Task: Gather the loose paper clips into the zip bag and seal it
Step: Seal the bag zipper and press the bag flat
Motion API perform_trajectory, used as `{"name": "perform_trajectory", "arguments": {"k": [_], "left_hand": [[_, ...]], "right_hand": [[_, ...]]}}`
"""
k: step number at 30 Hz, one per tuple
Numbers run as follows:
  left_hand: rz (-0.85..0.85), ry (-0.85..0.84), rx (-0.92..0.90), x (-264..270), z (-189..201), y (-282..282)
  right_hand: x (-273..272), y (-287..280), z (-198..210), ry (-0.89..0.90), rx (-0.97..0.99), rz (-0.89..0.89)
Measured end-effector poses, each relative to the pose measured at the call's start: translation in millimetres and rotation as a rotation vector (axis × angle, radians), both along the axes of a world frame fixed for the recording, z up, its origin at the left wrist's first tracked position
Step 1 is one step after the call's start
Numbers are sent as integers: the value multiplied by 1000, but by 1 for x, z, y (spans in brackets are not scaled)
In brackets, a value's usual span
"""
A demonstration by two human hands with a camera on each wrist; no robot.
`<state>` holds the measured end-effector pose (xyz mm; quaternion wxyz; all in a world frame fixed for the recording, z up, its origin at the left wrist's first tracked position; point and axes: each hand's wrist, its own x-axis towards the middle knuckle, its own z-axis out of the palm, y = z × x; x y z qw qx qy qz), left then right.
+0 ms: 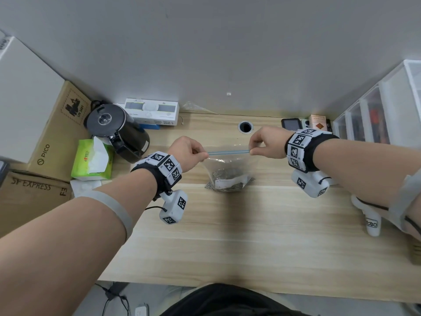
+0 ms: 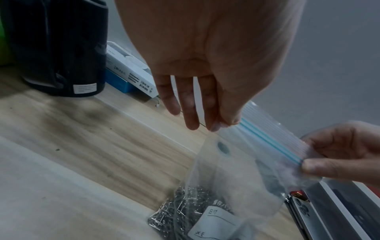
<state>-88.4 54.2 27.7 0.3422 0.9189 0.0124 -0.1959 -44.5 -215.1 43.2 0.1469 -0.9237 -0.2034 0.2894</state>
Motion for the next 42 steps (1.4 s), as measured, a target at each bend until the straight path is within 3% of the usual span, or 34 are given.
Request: {"name": "perform_trajectory", "arguments": {"k": [10,15,22,24,27,29,35,42], "left_hand": [[35,-20,-14,3,-4,4],[127,53,-202,-1,-13,0],[315,231,-408,2,-33,-9],[314,324,-384,6,-46,-11],[128,394,-206,2,-74,-14],[81,385,-187,-3,-89,-17],[257,459,-306,5,-99,-27],[327,559,-319,23,-112,-24]], "right_hand": [[0,-9,3,-37,38,-84],[-2,-15,-8,-24,160,-159],[-19,-21,-67,292,311,-436],[-29,-13,-86,349,364,-478],[-41,-4,-108,383,390,-493],[-42,-1,-119,358,404,-503],[-32,8,-128,496,557,-790],[-20,15,-134,521,582,-837]]}}
